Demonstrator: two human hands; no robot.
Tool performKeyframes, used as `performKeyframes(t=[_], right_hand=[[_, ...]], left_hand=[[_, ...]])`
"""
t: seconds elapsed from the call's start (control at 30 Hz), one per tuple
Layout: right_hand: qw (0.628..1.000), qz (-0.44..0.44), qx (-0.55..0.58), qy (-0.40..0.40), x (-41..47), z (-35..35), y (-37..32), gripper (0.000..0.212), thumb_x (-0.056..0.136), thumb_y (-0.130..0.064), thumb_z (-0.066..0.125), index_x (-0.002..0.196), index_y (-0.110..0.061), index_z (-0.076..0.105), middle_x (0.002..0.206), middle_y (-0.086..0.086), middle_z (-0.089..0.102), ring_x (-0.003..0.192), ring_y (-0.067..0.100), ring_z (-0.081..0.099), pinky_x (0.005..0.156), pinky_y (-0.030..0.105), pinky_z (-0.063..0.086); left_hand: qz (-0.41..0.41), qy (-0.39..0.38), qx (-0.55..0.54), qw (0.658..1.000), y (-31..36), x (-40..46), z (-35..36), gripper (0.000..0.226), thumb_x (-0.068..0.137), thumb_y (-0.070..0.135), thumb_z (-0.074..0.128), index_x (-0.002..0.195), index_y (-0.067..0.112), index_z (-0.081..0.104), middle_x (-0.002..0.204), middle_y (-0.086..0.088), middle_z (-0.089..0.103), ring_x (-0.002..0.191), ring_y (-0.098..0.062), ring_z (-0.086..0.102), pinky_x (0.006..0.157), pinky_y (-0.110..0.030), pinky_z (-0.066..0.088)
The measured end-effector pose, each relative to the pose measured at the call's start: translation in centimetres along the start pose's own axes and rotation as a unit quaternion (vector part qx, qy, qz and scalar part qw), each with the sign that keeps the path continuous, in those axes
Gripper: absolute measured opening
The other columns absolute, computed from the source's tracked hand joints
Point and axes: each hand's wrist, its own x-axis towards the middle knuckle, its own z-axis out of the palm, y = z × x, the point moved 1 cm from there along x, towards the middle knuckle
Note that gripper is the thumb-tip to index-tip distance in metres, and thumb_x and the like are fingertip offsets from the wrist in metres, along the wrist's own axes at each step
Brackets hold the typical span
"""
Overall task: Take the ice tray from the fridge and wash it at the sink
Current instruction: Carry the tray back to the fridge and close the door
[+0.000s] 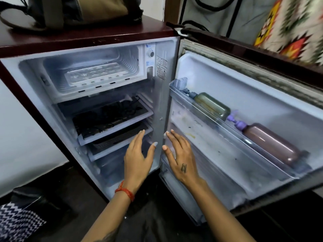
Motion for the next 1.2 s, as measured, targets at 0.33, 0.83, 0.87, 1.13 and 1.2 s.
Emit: performKeyframes(t=[0.33, 0.83, 0.87, 1.13, 1.2], right_hand=[[0.999, 0.003, -0.002, 0.041, -10.1, -7.5, 3.2, 0.055, 0.095, -0.05, 0.038, 0.137, -0.016, 0.048, 0.142, 0.003, 0.047, 0.13, 0.012, 0.035, 0.106, 0.017, 0.023], [0.983, 0.104, -0.01, 0.148, -23.0, -16.5, 8.1, 0.058, 0.095, -0.055, 0.031, 0.138, -0.018, 0.046, 0.141, 0.001, 0.047, 0.132, 0.01, 0.034, 0.111, 0.031, 0.028], [0.981, 0.11, -0.014, 0.157, -23.3, -17.1, 8.5, 0.06, 0.095, -0.057, 0.03, 0.138, -0.018, 0.046, 0.142, 0.001, 0.047, 0.132, 0.01, 0.034, 0.111, 0.03, 0.028], [0.968, 0.168, -0.042, 0.183, -23.8, -20.8, 12.2, 0.068, 0.091, -0.065, 0.023, 0.139, -0.022, 0.044, 0.143, -0.009, 0.041, 0.132, -0.001, 0.026, 0.108, 0.009, 0.014], [0.963, 0.183, -0.046, 0.193, -23.4, -21.5, 13.2, 0.065, 0.092, -0.063, 0.025, 0.139, -0.022, 0.044, 0.144, -0.005, 0.043, 0.131, 0.0, 0.028, 0.108, 0.015, 0.018]], left_hand=[[0.025, -0.028, -0.018, 0.999, 6.4, -9.9, 5.0, 0.055, 0.089, 0.034, 0.06, 0.138, 0.014, 0.046, 0.142, -0.003, 0.048, 0.132, -0.013, 0.041, 0.101, -0.012, 0.026], [0.107, -0.152, -0.032, 0.982, 14.0, -21.6, 13.1, 0.053, 0.092, 0.03, 0.056, 0.14, 0.013, 0.042, 0.142, -0.003, 0.046, 0.13, -0.017, 0.044, 0.107, -0.027, 0.036], [0.109, -0.16, -0.036, 0.98, 14.5, -21.8, 13.7, 0.053, 0.092, 0.03, 0.056, 0.14, 0.013, 0.041, 0.143, -0.004, 0.046, 0.13, -0.016, 0.044, 0.106, -0.025, 0.034], [0.137, -0.182, -0.059, 0.972, 17.5, -21.5, 18.6, 0.069, 0.092, 0.039, 0.053, 0.147, 0.009, 0.024, 0.154, -0.008, 0.026, 0.141, -0.017, 0.026, 0.109, -0.016, 0.018], [0.136, -0.174, -0.064, 0.973, 17.9, -21.1, 19.7, 0.076, 0.088, 0.046, 0.047, 0.149, 0.01, 0.017, 0.157, -0.009, 0.019, 0.144, -0.017, 0.019, 0.111, -0.015, 0.012]])
